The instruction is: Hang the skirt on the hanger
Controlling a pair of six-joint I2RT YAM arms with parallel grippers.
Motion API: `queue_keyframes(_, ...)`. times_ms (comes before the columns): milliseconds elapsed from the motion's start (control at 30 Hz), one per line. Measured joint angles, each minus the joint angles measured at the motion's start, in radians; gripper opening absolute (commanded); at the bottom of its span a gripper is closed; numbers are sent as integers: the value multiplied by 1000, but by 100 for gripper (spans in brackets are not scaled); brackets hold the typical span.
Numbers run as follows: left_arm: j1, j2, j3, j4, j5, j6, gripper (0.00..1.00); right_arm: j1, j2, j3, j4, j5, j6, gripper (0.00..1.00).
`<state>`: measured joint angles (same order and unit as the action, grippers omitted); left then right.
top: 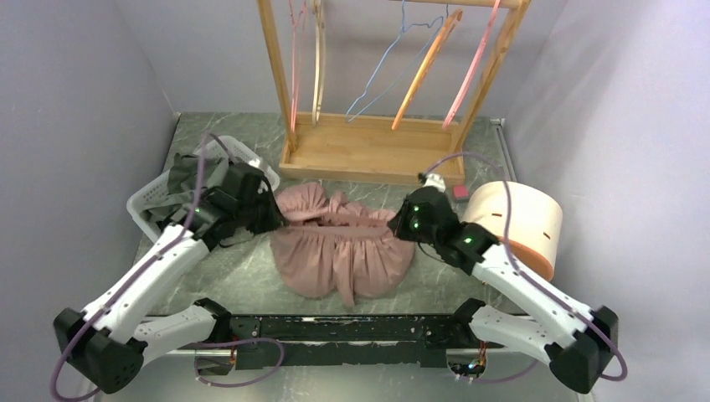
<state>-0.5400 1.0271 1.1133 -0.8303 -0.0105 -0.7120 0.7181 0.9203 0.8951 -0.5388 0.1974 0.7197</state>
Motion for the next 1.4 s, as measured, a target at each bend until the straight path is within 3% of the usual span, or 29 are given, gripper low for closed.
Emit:
queue_keyframes(133, 12, 26, -268, 116, 51, -38, 14, 0, 67, -198, 56, -5, 14, 0)
queue_keyframes(233, 37, 60, -338, 178, 88, -53, 26, 0, 96, -235, 89, -7, 16, 0)
queue_keyframes(333, 61, 76, -341, 222, 97, -50, 37, 0, 99, -225, 121, -2, 8, 20)
queue_keyframes(467, 74, 74, -320, 237, 98, -34, 43, -1, 90, -187, 122, 17, -9, 43)
queue_keyframes(567, 80, 63, -291, 235, 97, -13, 44, -2, 59, -158, 109, 31, -27, 51)
queue_keyframes(667, 87, 47, -257, 230, 97, 17, 45, -2, 20, -110, 86, 34, -60, 52)
queue_keyframes(933, 91, -43, -217, 244, 97, 100, 44, -3, -94, 80, 67, -134, -259, 63)
queue_keyframes(1167, 91, -195, -208, 315, 76, 175, 53, -3, -2, 409, 103, -145, -301, 66)
queue_keyframes(1233, 91, -224, -203, 334, 69, 190, 63, -4, 66, 517, 127, -109, -295, 66)
queue_keyframes(1267, 92, -237, -200, 342, 67, 198, 76, -4, 103, 565, 144, -87, -291, 66)
queue_keyframes(1300, 92, -248, -196, 350, 66, 203, 82, -4, 140, 609, 158, -61, -286, 66)
queue_keyframes(1400, 92, -270, -183, 365, 53, 211, 92, -4, 259, 727, 184, 39, -271, 69)
